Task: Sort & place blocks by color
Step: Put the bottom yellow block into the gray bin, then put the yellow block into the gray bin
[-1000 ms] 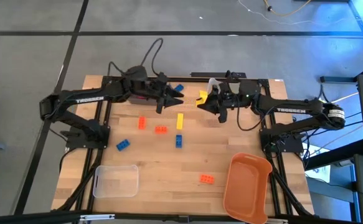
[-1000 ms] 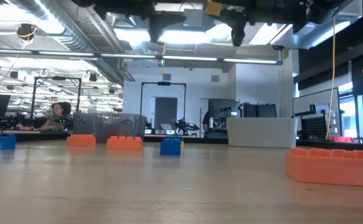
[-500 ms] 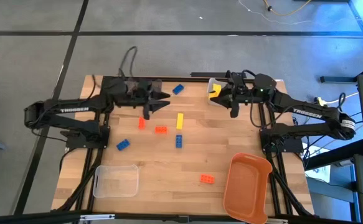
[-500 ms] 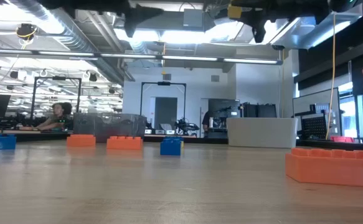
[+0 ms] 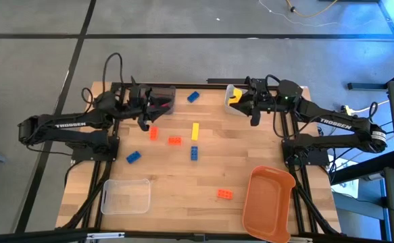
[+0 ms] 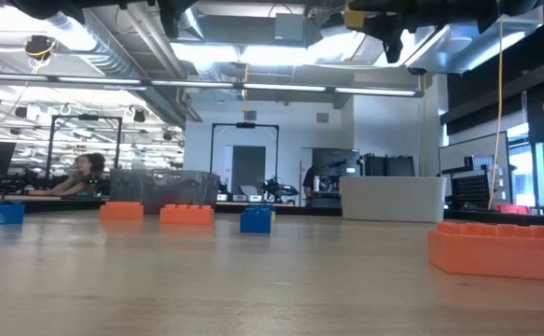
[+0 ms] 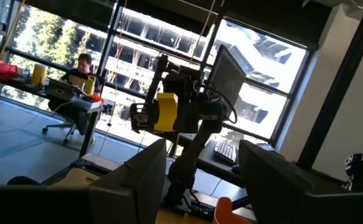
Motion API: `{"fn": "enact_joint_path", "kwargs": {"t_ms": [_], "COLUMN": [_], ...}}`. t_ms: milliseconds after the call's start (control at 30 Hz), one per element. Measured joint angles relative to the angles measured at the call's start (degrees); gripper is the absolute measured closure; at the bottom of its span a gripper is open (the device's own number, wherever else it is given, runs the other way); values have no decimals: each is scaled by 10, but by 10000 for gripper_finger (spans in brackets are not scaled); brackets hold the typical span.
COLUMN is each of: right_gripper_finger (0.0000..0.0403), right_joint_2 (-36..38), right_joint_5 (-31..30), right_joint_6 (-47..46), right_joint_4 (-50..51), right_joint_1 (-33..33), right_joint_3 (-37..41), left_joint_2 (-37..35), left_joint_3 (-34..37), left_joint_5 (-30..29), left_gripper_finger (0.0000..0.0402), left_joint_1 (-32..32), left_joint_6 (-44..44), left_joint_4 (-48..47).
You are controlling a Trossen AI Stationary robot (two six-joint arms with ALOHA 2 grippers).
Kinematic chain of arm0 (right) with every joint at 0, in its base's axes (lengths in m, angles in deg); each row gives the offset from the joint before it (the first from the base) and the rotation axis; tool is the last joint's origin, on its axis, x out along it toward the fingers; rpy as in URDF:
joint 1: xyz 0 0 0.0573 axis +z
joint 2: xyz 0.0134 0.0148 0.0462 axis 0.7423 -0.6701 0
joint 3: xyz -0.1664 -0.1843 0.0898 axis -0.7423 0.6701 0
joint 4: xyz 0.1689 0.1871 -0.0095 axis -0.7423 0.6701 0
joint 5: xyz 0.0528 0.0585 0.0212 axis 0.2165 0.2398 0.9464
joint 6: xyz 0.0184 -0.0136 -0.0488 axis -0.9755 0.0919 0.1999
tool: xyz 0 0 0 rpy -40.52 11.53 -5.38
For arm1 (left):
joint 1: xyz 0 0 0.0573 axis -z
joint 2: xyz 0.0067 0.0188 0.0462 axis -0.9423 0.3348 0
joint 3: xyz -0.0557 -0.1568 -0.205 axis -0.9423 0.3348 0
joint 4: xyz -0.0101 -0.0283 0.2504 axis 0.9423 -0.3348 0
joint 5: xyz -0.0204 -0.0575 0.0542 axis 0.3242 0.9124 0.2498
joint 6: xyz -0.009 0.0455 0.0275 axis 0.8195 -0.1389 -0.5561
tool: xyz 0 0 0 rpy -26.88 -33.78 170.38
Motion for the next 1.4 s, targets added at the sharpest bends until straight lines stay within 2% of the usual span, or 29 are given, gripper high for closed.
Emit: {"fn": "enact_joint_path", "kwargs": {"t_ms": [100,233,333,467,600,700,833,1133,1300,1400], "right_gripper_finger": [271,271,271,271,271,271,271,269,208,187], "right_joint_2": [0,-6,-33,-112,-200,-260,-313,-367,-370,-370], "right_joint_5": [-9,-78,-131,-192,-230,-260,-247,-227,-225,-225], "right_joint_6": [-15,-60,-56,6,47,60,44,11,11,13], "right_joint_4": [0,18,181,439,563,579,569,571,570,571], "right_joint_1": [0,-3,-32,-83,-135,-169,-195,-197,-196,-197], "right_joint_3": [0,-6,-70,-166,-193,-188,-188,-188,-188,-188], "left_joint_2": [0,0,1,1,1,1,1,1,1,1], "left_joint_3": [0,0,0,0,0,0,0,0,0,0], "left_joint_5": [0,0,-8,-17,-16,-16,-16,-16,-16,-16], "left_gripper_finger": [211,211,211,211,211,211,211,211,211,211], "left_joint_1": [0,0,0,0,0,0,0,0,0,0], "left_joint_6": [0,0,0,1,1,1,1,1,0,0], "left_joint_4": [0,0,0,0,0,0,0,0,-1,-2]}}
